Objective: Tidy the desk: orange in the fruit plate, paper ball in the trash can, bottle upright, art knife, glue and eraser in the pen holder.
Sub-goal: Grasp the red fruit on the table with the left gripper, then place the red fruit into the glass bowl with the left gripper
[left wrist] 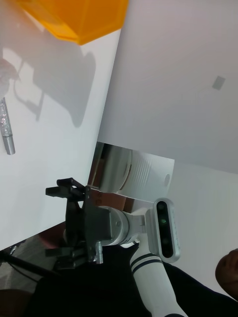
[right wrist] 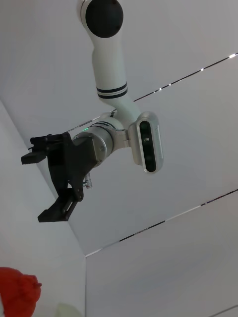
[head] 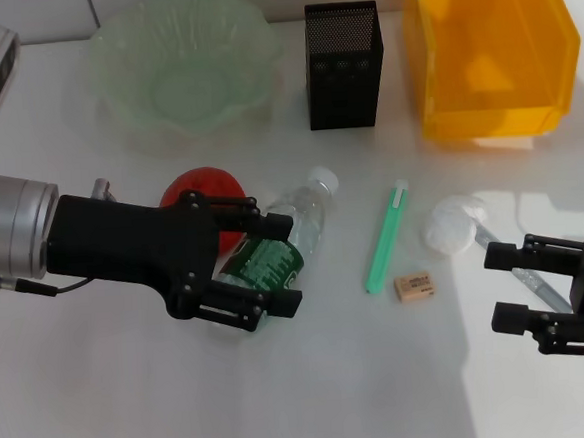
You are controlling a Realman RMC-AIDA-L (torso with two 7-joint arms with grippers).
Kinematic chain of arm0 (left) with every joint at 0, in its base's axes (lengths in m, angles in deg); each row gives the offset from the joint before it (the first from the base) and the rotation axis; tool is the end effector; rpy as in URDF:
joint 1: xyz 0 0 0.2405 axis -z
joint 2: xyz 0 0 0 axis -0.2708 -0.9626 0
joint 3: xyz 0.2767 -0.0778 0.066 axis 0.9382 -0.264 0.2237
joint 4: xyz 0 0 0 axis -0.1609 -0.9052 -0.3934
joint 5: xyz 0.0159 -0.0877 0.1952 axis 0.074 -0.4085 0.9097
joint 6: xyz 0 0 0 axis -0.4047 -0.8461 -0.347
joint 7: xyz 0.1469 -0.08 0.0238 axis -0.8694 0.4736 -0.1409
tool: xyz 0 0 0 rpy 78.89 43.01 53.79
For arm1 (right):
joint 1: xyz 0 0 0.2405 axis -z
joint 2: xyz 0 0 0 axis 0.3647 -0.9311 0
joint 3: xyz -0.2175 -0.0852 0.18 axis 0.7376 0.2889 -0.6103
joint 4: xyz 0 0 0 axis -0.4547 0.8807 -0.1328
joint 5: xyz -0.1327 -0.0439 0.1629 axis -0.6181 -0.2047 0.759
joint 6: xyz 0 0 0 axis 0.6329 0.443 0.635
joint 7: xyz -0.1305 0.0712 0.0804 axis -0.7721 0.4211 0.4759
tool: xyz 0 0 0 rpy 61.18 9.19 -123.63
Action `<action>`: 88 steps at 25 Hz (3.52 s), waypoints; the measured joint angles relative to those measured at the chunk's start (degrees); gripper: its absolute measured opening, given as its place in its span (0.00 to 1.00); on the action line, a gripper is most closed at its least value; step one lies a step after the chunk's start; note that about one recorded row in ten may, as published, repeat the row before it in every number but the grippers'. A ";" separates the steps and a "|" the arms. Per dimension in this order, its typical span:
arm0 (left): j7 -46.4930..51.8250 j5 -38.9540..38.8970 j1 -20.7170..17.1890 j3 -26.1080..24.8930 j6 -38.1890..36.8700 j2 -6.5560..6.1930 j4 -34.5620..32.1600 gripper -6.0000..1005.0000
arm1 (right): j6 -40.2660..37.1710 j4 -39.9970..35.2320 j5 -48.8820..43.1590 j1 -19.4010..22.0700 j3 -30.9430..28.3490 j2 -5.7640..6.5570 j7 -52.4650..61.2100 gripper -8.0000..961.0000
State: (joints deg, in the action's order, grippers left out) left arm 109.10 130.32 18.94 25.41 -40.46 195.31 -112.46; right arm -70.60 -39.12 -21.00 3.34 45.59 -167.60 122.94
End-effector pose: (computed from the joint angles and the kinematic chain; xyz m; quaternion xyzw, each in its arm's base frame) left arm -0.2250 0.3310 -0.0360 0.9695 0.1006 0.2142 0.0642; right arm 0.3220 0.2439 -0.0156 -0.8978 0.2268 0.3747 0.0454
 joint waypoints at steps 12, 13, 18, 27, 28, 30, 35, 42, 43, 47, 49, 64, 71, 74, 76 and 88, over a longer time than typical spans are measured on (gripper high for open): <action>0.50 0.09 -0.22 -0.30 -0.21 -0.11 -0.28 0.83 | -0.06 -0.09 -0.03 -1.57 0.01 -0.61 0.02 0.77; 0.62 0.10 -0.37 -0.55 -0.27 -0.27 -0.36 0.83 | -0.01 -0.09 -0.04 -1.65 0.01 -0.71 0.03 0.77; 0.63 0.22 -1.44 -2.92 2.14 -0.75 -0.50 0.83 | 0.03 -0.06 0.20 -1.73 0.01 -0.87 0.03 0.77; 0.38 0.36 -5.05 -5.43 22.80 -0.17 0.17 0.83 | 0.17 0.18 0.22 -1.66 0.01 -1.98 -0.13 0.77; 0.35 0.46 -5.16 -5.13 24.49 0.02 0.30 0.83 | 0.18 0.29 0.12 -1.67 0.01 -2.21 -0.13 0.77; 0.31 0.52 -5.29 -4.14 27.69 0.25 1.05 0.83 | 0.19 0.29 0.10 -1.67 0.00 -2.29 -0.13 0.77; 0.28 0.57 -4.63 1.38 34.04 0.17 4.88 0.83 | 0.20 0.39 0.02 -1.68 0.01 -2.59 -0.11 0.77; 0.28 -0.32 -4.38 5.46 36.25 0.39 5.13 0.83 | 0.20 0.39 0.02 -1.62 0.01 -3.06 -0.09 0.77; 0.24 -0.53 -4.47 5.47 36.26 0.41 5.01 0.83 | 0.20 0.39 0.02 -1.62 0.00 -3.06 -0.09 0.77; -0.08 -1.31 -4.74 5.56 36.43 0.45 4.84 0.74 | 0.20 0.39 0.19 -1.64 0.01 -3.06 -0.09 0.77; -0.48 -1.55 -4.77 5.70 36.47 0.46 5.05 0.68 | 0.20 0.38 0.30 -1.64 0.00 -3.05 -0.09 0.77; -0.56 -10.16 -6.51 4.10 31.81 0.10 1.37 0.21 | 0.19 0.02 0.54 -1.32 -0.79 -2.82 -0.06 0.76; -0.64 -23.75 -5.68 -1.02 36.79 0.09 0.77 0.16 | 0.03 0.41 0.63 -1.31 -2.74 -3.03 -0.08 0.75; -0.65 -26.05 -2.03 0.22 46.30 0.32 2.74 0.14 | -0.03 0.44 0.64 -1.41 -2.95 -3.40 -0.21 0.74; -0.65 -25.91 1.98 2.10 52.47 0.37 5.95 0.12 | -0.02 0.60 0.64 -1.70 -2.98 -3.77 -0.29 0.74; -0.54 -32.05 4.88 7.84 61.43 0.50 9.76 0.23 | 1.44 2.18 0.73 -1.98 -3.60 -3.97 -0.44 0.72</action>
State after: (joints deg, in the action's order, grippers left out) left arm 108.56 98.26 23.82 33.25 20.97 195.82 -102.70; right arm -69.16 -36.94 -20.27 1.35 41.99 -171.57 122.51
